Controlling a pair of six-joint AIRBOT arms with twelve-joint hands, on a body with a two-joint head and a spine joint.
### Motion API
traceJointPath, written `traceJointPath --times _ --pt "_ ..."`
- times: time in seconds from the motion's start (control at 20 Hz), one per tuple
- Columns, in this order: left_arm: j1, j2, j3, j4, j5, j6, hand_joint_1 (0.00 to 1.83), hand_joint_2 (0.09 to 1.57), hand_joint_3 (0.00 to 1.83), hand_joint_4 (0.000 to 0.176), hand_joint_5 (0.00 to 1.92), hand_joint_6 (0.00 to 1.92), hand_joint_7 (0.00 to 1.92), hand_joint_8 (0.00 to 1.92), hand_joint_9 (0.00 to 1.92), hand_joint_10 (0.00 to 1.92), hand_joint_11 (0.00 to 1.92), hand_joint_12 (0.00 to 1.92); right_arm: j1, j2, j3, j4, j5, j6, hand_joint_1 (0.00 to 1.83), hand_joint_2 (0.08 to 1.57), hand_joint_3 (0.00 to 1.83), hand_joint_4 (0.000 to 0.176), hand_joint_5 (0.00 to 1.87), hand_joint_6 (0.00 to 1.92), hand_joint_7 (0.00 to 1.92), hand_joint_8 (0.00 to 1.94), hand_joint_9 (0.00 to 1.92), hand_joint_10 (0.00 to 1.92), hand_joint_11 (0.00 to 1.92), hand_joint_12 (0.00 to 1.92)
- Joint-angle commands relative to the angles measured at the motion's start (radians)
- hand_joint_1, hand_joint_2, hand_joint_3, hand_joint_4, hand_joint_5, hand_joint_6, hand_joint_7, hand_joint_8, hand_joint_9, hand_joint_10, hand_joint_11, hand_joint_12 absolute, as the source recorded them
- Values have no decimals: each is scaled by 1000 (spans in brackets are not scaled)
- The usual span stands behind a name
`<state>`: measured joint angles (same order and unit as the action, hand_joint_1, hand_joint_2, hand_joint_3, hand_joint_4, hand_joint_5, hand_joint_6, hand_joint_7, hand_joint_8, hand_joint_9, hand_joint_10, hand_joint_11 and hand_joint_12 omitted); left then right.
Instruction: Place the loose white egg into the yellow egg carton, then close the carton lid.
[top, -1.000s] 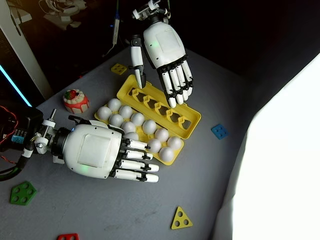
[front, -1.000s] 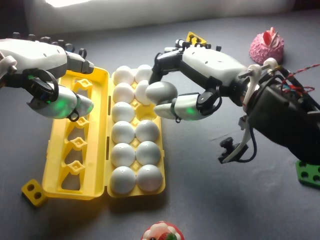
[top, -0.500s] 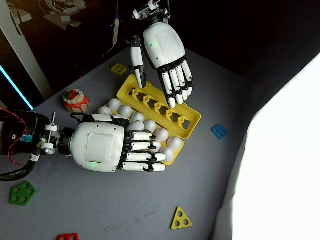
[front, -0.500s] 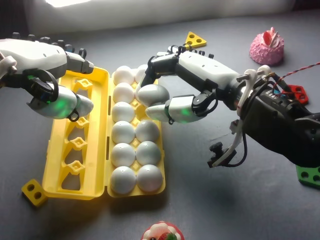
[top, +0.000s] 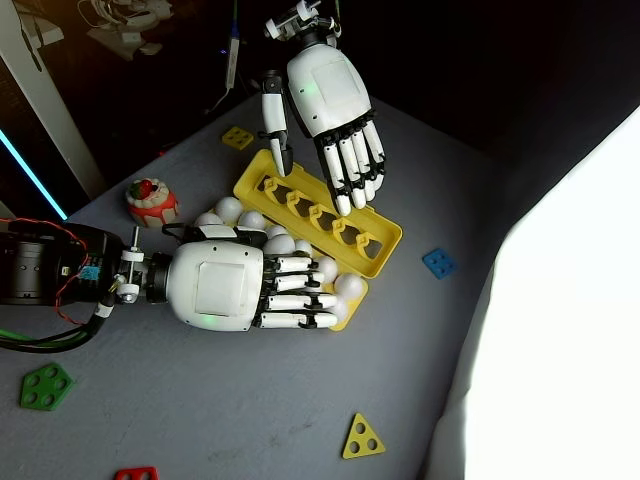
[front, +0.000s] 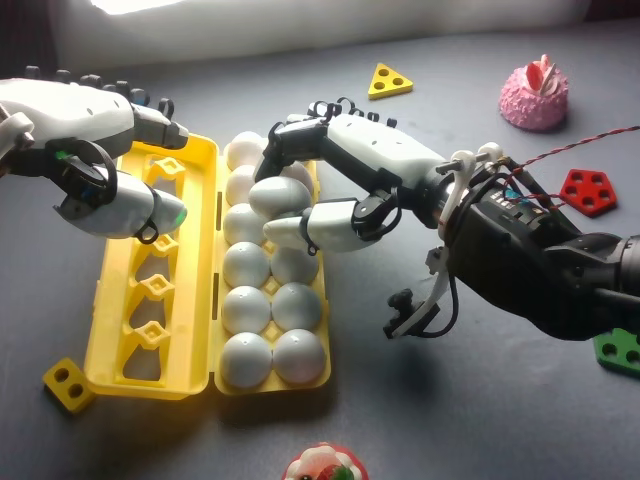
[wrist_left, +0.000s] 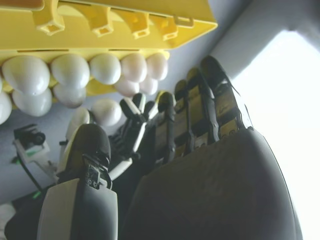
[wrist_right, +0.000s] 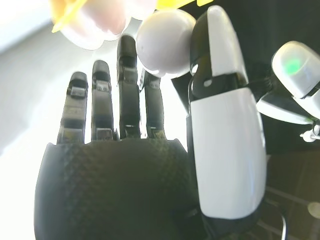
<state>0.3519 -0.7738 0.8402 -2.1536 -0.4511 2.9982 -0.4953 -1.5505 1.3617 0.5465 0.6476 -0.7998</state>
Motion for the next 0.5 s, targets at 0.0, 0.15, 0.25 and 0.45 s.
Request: traceJointPath --times 0.0,0.15,0.25,0.45 --pt "-9 6 1 35 33 0 405 1317 0 6 233 6 176 0 179 1 0 615 9 -2 3 -28 126 12 1146 1127 1 0 961 1036 599 0 158 24 0 0" --pt "-11 6 1 35 32 0 426 1316 0 6 240 5 172 1 182 1 0 624 9 -14 12 -28 137 12 1161 1106 0 0 1006 962 614 4 163 23 0 0" --pt "-11 6 2 35 32 0 422 1318 1 8 236 2 170 1 180 0 0 627 5 -23 16 -28 141 11 1150 1126 4 0 948 1035 587 1 158 20 0 0" --pt "-12 6 3 35 32 0 426 1317 0 10 234 5 168 0 174 2 0 602 1 -40 28 -28 157 -8 1094 1157 10 0 879 1152 514 6 153 17 0 0"
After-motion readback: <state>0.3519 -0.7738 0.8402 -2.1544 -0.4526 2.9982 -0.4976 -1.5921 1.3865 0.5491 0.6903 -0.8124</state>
